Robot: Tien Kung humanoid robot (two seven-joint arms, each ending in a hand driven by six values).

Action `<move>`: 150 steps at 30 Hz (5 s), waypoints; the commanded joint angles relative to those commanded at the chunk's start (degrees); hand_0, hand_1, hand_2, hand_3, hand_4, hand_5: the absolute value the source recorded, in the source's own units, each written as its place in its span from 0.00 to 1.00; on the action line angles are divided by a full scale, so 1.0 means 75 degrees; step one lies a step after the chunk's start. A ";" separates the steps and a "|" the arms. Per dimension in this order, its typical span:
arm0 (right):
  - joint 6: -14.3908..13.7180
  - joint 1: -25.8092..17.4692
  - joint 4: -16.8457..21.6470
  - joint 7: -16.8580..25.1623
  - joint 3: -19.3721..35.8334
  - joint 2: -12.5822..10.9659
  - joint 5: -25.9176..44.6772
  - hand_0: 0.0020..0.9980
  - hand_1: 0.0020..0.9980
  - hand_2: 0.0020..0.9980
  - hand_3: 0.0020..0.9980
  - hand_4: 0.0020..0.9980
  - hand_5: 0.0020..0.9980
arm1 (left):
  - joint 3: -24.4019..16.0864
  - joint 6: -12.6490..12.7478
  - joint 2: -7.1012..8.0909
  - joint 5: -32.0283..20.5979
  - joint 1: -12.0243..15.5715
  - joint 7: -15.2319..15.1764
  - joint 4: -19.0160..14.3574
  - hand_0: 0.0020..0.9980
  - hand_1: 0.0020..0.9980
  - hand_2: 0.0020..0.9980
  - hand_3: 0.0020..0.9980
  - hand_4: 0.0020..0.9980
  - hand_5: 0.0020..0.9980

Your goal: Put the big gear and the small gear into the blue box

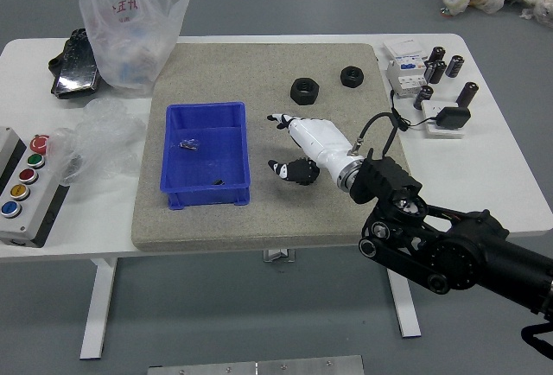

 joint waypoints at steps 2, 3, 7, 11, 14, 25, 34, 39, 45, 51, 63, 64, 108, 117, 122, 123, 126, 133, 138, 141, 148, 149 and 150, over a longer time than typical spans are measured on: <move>0.0009 -0.0099 0.0007 0.0025 0.0032 0.0002 -0.0118 0.65 0.74 0.80 0.89 0.72 0.25 | 0.0027 0.0004 -0.0012 -0.0029 -0.0016 -0.0016 0.0001 0.72 0.60 0.59 0.68 0.69 0.52; 0.0048 -0.0122 -0.0001 0.0019 0.0037 0.0000 -0.0202 0.65 0.74 0.80 0.89 0.72 0.25 | 0.0038 0.0003 -0.0018 -0.0039 -0.0024 -0.0022 0.0001 0.72 0.60 0.59 0.68 0.69 0.52; 0.0286 -0.0167 -0.0095 -0.0037 0.0069 -0.0037 -0.0655 0.67 0.75 0.81 0.89 0.88 0.39 | 0.0062 0.0001 -0.0032 -0.0058 -0.0043 -0.0043 0.0000 0.72 0.60 0.59 0.68 0.69 0.51; 0.0511 -0.0159 -0.0186 -0.0111 0.0059 -0.0098 -0.1046 0.67 0.75 0.81 0.89 0.88 0.39 | 0.0040 0.0003 -0.0026 -0.0033 -0.0032 -0.0044 0.0002 0.72 0.60 0.59 0.68 0.69 0.51; 0.0687 -0.0128 -0.0284 -0.0185 -0.0081 -0.0124 -0.1219 0.68 0.76 0.81 0.89 0.91 0.40 | 0.0032 0.0005 -0.0020 -0.0021 -0.0027 -0.0045 0.0004 0.72 0.60 0.59 0.68 0.69 0.51; 0.0763 -0.0080 -0.0614 -0.0317 -0.0535 -0.0100 -0.1102 0.63 0.61 0.47 0.57 0.40 0.04 | 0.0017 -0.0001 -0.0023 0.0002 -0.0028 -0.0048 0.0004 0.72 0.60 0.59 0.68 0.70 0.52; 0.0484 -0.0066 -0.0741 -0.0321 -0.0610 -0.0087 -0.0991 0.61 0.55 0.37 0.46 0.25 0.00 | -0.0004 -0.0002 -0.0023 0.0023 -0.0029 -0.0049 0.0008 0.72 0.60 0.59 0.68 0.69 0.52; 0.0391 -0.0031 -0.0807 -0.0258 -0.0556 -0.0104 -0.1025 0.61 0.54 0.33 0.46 0.20 0.00 | -0.0009 -0.0001 -0.0025 0.0025 -0.0025 -0.0047 0.0008 0.72 0.60 0.59 0.69 0.70 0.52; 0.0304 0.0099 -0.0809 -0.0165 -0.0602 -0.0136 -0.1005 0.60 0.53 0.32 0.45 0.19 0.00 | -0.0016 -0.0003 -0.0026 0.0027 -0.0029 -0.0043 0.0006 0.72 0.60 0.59 0.69 0.70 0.52; 0.0276 0.0463 -0.0458 -0.0166 -0.0719 -0.0036 -0.1061 0.59 0.53 0.32 0.45 0.20 0.00 | -0.0067 -0.0014 -0.0029 0.0078 -0.0016 -0.0017 0.0003 0.72 0.60 0.59 0.69 0.70 0.53; 0.0261 0.1489 -0.0079 -0.0202 -0.1245 0.0888 -0.1153 0.59 0.52 0.32 0.45 0.21 0.00 | -0.0125 -0.0058 -0.0021 0.0163 -0.0010 0.0020 -0.0013 0.72 0.60 0.59 0.69 0.70 0.53; 0.0281 0.1564 -0.0087 -0.0210 -0.1307 0.0975 -0.1143 0.59 0.52 0.32 0.45 0.21 0.00 | -0.0143 -0.0063 -0.0018 0.0185 -0.0006 0.0028 -0.0014 0.72 0.60 0.59 0.69 0.70 0.53; -0.0454 -0.0650 0.1413 0.2111 0.2073 -0.0356 0.1907 0.67 0.73 0.74 0.71 0.74 0.38 | -0.0212 0.0022 -0.0015 0.0221 0.0069 -0.0006 0.0024 0.72 0.60 0.59 0.69 0.71 0.54; -0.0243 -0.2024 0.1633 0.3209 0.3762 -0.0842 0.3774 0.67 0.73 0.74 0.70 0.75 0.39 | -0.0199 0.0045 -0.0007 0.0307 0.0026 -0.0094 0.0065 0.72 0.60 0.59 0.69 0.71 0.54; -0.0107 -0.2633 0.1794 0.3504 0.4521 -0.1018 0.4501 0.66 0.72 0.73 0.69 0.75 0.39 | -0.0199 0.0071 0.0005 0.0386 0.0009 -0.0160 0.0099 0.72 0.60 0.59 0.68 0.71 0.53; -0.0079 -0.2714 0.1819 0.3554 0.4632 -0.1047 0.4603 0.66 0.72 0.73 0.69 0.75 0.39 | -0.0213 0.0072 0.0008 0.0417 0.0007 -0.0166 0.0104 0.72 0.60 0.59 0.68 0.71 0.53; -0.0019 -0.2877 0.1829 0.3666 0.4845 -0.1104 0.4824 0.66 0.71 0.73 0.68 0.74 0.39 | -0.0253 0.0066 0.0019 0.0509 -0.0010 -0.0184 0.0115 0.72 0.60 0.58 0.68 0.71 0.53; 0.0049 -0.3084 0.1809 0.3836 0.5172 -0.1121 0.5109 0.66 0.71 0.72 0.68 0.73 0.38 | -0.0092 0.0044 0.0047 0.0503 -0.0096 -0.0300 0.0132 0.72 0.60 0.58 0.68 0.71 0.53; 0.0061 -0.3140 0.1847 0.3886 0.5337 -0.1124 0.5142 0.66 0.71 0.72 0.68 0.72 0.37 | 0.0000 0.0014 0.0061 0.0472 -0.0134 -0.0335 0.0123 0.72 0.60 0.58 0.68 0.71 0.53; 0.0061 -0.3170 0.1892 0.3908 0.5437 -0.1142 0.5163 0.66 0.71 0.72 0.68 0.72 0.37 | 0.0005 0.0013 0.0072 0.0478 -0.0146 -0.0340 0.0124 0.72 0.60 0.58 0.68 0.71 0.53; 0.0080 -0.3296 0.1967 0.3963 0.5647 -0.1171 0.5264 0.67 0.71 0.72 0.68 0.71 0.39 | 0.0016 0.0050 0.0090 0.0416 -0.0125 -0.0336 0.0135 0.72 0.60 0.58 0.68 0.71 0.53; 0.0084 -0.3330 0.1974 0.3974 0.5706 -0.1163 0.5282 0.67 0.71 0.72 0.68 0.71 0.39 | 0.0023 0.0060 0.0089 0.0371 -0.0121 -0.0327 0.0133 0.72 0.60 0.58 0.68 0.71 0.53; 0.0090 -0.3358 0.1974 0.3988 0.5764 -0.1147 0.5309 0.67 0.71 0.72 0.68 0.71 0.39 | 0.0026 0.0068 0.0084 0.0336 -0.0124 -0.0319 0.0131 0.72 0.60 0.58 0.68 0.71 0.53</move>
